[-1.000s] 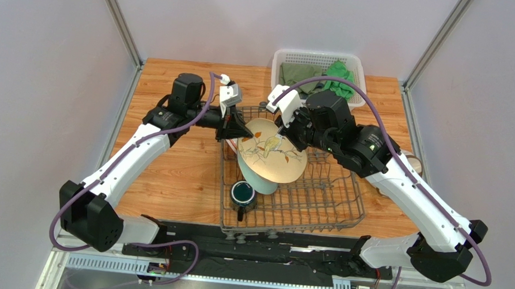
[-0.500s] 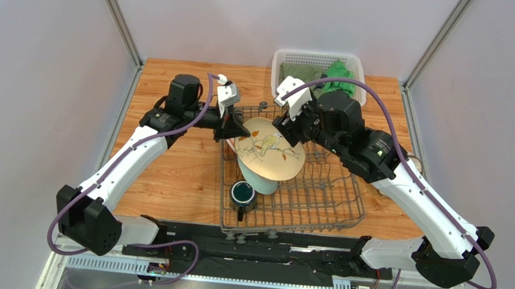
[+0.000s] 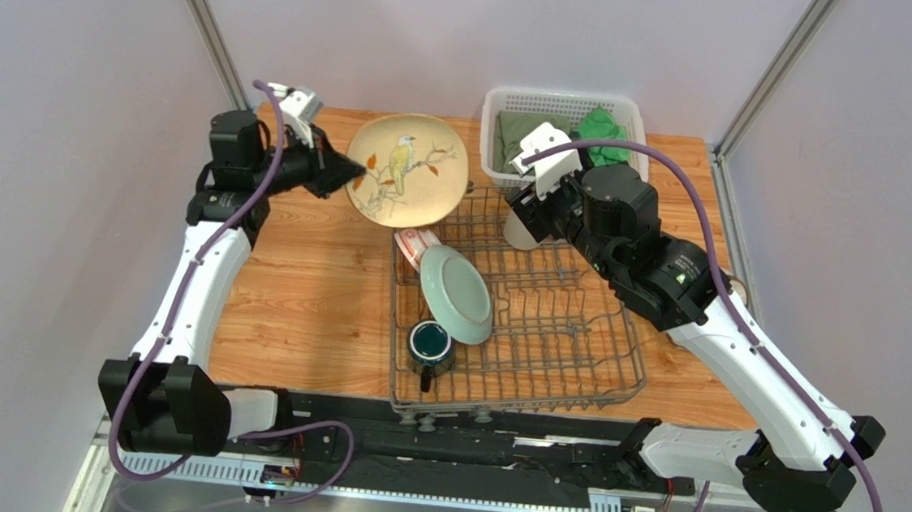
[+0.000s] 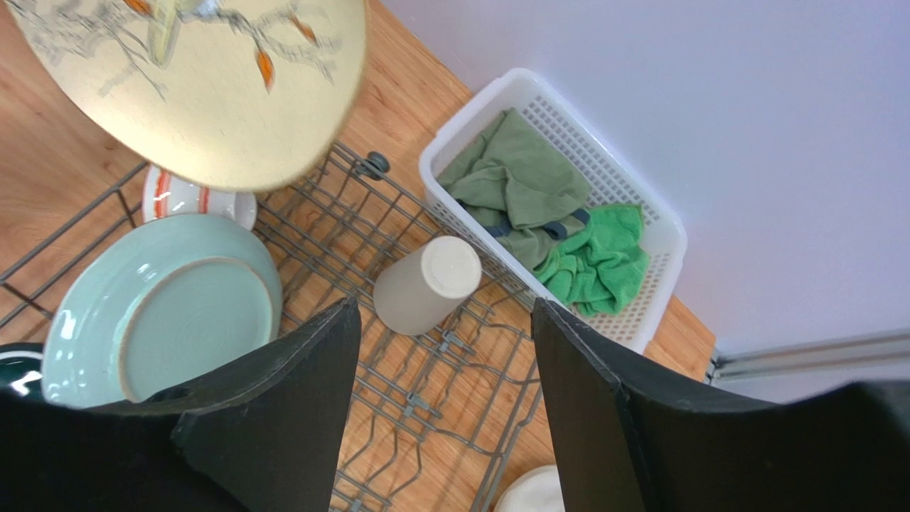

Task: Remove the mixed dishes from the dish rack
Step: Place the plate at the center of the board.

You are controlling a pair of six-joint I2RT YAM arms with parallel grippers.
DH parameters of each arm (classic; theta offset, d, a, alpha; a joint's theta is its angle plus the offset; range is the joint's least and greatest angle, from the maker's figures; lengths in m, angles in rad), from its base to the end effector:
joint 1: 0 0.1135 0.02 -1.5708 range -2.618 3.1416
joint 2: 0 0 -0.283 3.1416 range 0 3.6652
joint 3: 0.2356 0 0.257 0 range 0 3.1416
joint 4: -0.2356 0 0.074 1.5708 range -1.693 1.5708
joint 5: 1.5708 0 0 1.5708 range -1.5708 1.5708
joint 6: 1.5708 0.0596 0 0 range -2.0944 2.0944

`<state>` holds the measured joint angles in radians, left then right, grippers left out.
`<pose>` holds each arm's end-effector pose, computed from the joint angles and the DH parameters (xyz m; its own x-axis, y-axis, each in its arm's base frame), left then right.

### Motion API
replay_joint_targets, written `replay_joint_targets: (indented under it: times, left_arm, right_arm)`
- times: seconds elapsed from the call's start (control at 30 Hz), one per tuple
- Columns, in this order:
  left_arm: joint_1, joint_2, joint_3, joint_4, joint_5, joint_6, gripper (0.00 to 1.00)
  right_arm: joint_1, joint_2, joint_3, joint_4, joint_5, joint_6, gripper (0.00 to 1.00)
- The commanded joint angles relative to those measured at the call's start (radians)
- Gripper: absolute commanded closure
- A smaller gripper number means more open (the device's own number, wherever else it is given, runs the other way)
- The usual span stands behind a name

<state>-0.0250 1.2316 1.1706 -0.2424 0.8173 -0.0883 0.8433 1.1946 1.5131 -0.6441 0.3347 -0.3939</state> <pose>0.2873 -0.0507 0.3907 -0.3604 -0.0513 -0.9314 0.6838 0.6646 -0.3012 0.1862 0.1797 0.4703 -0.0051 -0.5509 -0.8346 -0.5419 0.7030 -0.4607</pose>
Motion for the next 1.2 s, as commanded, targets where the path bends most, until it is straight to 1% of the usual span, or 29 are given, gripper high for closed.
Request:
replay_joint_targets:
  times: [0.0,0.17,0.2,0.27,0.37,0.4,0.63,0.93,1.17]
  left_arm:
    - [0.117,-0.009,0.031,0.178,-0.024,-0.239,1.00]
    - [0.270,0.095,0.024,0.233,-0.053,-0.407,1.00]
    - [0.286,0.115,0.024,0.236,-0.063,-0.447,1.00]
    - [0.325,0.170,0.027,0.238,-0.089,-0.479,1.00]
    - [0.356,0.242,0.026,0.238,-0.136,-0.533,1.00]
    - [0.361,0.259,0.024,0.268,-0.144,-0.554,1.00]
    - [0.367,0.408,0.023,0.305,-0.208,-0.622,1.00]
    - [0.367,0.629,0.084,0.348,-0.199,-0.682,1.00]
    - [0.366,0.723,0.087,0.402,-0.193,-0.714,1.00]
  right_arm:
    - [-0.041,-0.026,-0.021,0.081,0.047,0.009,0.34]
    - [-0.096,-0.030,-0.037,0.086,0.052,0.042,0.34]
    - [-0.105,-0.030,-0.044,0.086,0.049,0.047,0.34]
    - [-0.128,-0.035,-0.051,0.084,0.037,0.062,0.33]
    - [-0.141,-0.043,-0.073,0.089,0.018,0.070,0.33]
    - [-0.141,-0.047,-0.079,0.093,0.018,0.075,0.32]
    - [-0.158,-0.046,-0.134,0.106,0.004,0.093,0.31]
    - [-0.181,-0.038,-0.177,0.106,-0.022,0.104,0.31]
    - [-0.196,-0.023,-0.186,0.104,-0.033,0.107,0.31]
